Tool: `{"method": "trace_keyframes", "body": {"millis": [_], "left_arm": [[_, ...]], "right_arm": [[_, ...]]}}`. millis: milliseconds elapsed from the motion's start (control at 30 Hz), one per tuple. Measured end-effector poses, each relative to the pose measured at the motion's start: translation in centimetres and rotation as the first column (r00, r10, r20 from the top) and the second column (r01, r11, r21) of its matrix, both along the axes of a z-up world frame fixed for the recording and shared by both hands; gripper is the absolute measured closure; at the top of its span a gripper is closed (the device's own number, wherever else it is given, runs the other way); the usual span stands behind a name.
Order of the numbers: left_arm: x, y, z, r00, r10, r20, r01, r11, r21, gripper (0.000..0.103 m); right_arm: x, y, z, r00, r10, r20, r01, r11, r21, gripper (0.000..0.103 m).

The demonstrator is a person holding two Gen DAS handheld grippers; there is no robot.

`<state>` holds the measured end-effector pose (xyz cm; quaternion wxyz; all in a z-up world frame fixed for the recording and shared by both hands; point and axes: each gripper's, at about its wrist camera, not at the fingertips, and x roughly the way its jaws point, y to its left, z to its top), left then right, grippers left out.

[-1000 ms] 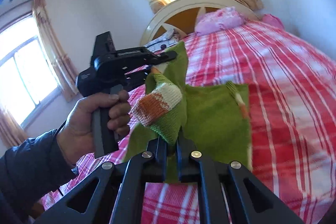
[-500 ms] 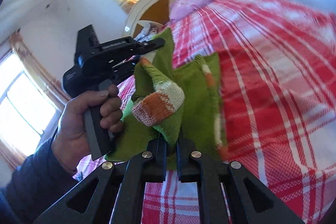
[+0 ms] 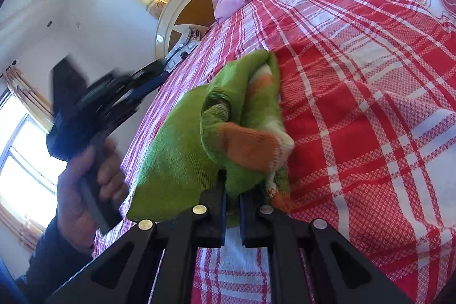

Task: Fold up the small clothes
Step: 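Open the left gripper and pull back while the right gripper holds the fold down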

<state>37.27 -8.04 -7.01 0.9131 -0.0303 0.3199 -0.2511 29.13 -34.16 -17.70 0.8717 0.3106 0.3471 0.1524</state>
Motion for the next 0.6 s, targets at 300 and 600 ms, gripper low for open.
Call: {"method": "trace_keyframes", "body": {"millis": [300,600], "left_arm": [[-12.2,1.4,-3.5,0.992,0.012,0.129,-0.038,0.978,0.203,0.006],[-8.5,-3.4,-6.2,0.994,0.073,0.085,-0.099,0.925,0.367,0.002]], "right_arm": [[0.2,0.0,0.5,1.0,0.008,0.027,-0.008,1.0,-0.003,0.097],[-0.3,0.4,1.7,0.997,0.028,0.069,-0.027,1.0,-0.01,0.097]]}}
